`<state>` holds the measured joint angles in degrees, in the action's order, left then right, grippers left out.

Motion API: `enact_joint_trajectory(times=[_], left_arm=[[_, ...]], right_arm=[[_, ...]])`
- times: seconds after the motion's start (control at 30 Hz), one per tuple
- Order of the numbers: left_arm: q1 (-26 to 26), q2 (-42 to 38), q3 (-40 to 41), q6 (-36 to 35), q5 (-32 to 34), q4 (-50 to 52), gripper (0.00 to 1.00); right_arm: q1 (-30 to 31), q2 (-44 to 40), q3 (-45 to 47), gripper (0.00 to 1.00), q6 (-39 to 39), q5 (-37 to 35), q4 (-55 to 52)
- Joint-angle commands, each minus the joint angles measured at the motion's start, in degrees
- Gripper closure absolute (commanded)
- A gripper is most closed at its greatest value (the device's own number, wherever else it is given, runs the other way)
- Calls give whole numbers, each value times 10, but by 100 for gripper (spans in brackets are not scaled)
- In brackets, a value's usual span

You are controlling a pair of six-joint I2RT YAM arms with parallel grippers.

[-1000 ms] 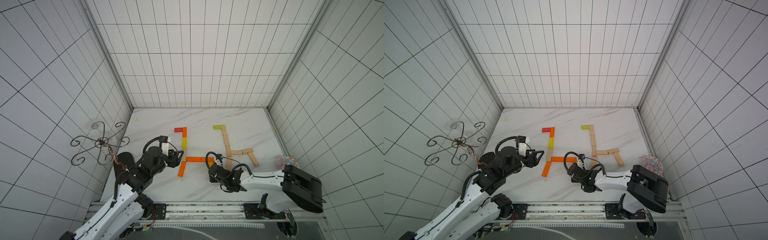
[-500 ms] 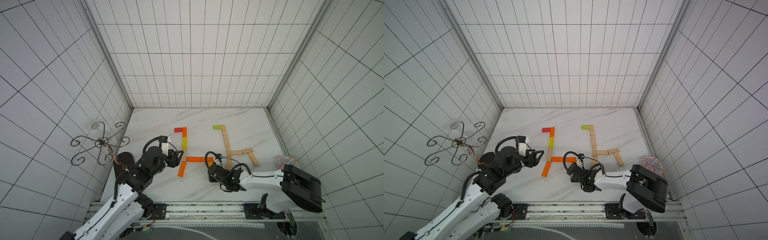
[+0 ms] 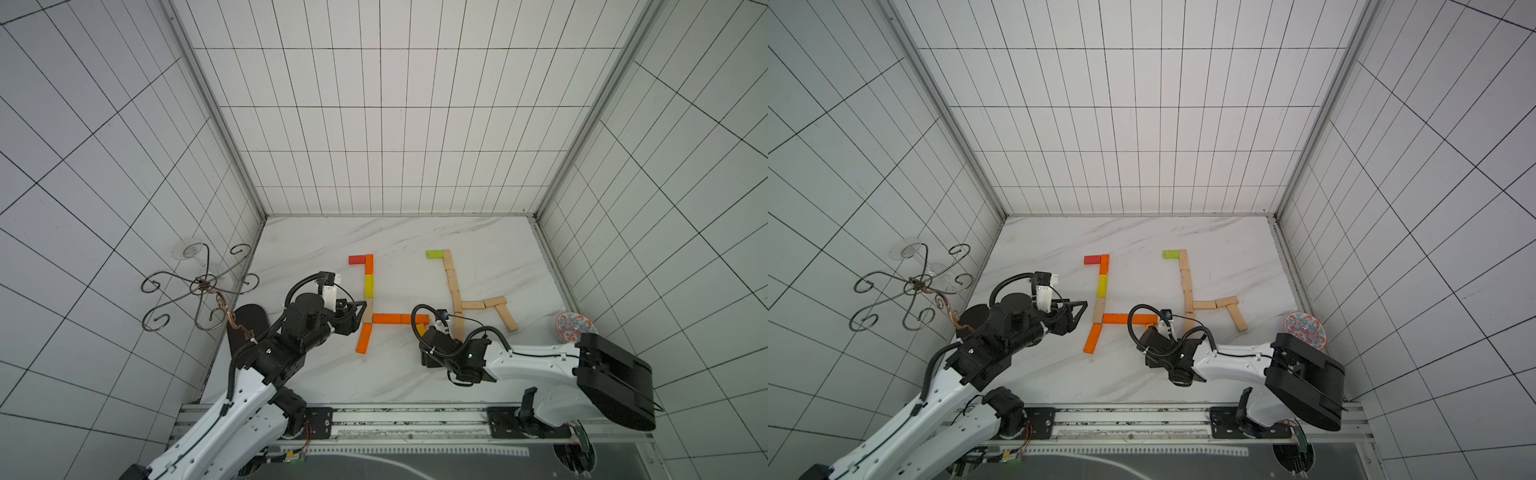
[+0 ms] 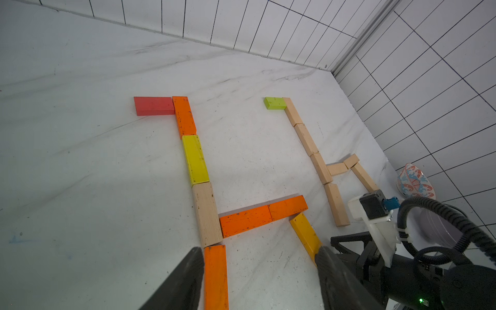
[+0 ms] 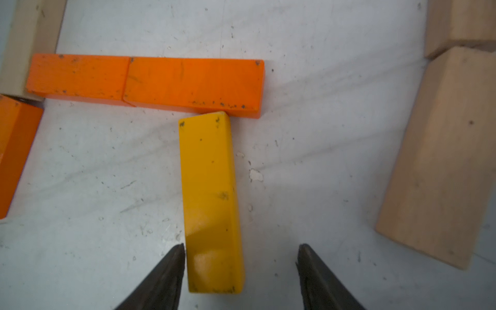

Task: Assemble a giraffe with building blocks
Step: Assemble the building block at the center of the board, then reset both arms

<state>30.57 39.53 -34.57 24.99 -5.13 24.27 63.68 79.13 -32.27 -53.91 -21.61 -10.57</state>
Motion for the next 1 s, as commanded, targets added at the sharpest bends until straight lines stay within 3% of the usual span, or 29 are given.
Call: enact_joint_trajectory(times=[0.0,0.27,0.4,0.53,0.73,0.83,0.97], left_arm=[[-3,-9,0,-1,24,-1,33],[-5,-25,-28,-1,76,39,33],[-10,-39,-35,4,117,40,33],[-44,-34,-26,11,174,-11,29],[-185,-1,24,32,182,-190,24],[-229,21,46,32,214,-258,21],[-246,55,76,15,288,-327,16]], right_arm=[[2,-36,-23,29,3,-15,-86],[-17,-148,-61,25,74,-66,-131],[-71,-183,-74,22,164,-76,-106],[-203,-216,-77,19,289,-46,-5],[-460,-227,-60,17,452,55,165],[-605,-228,-22,17,413,170,243],[-696,-199,63,16,403,130,371]])
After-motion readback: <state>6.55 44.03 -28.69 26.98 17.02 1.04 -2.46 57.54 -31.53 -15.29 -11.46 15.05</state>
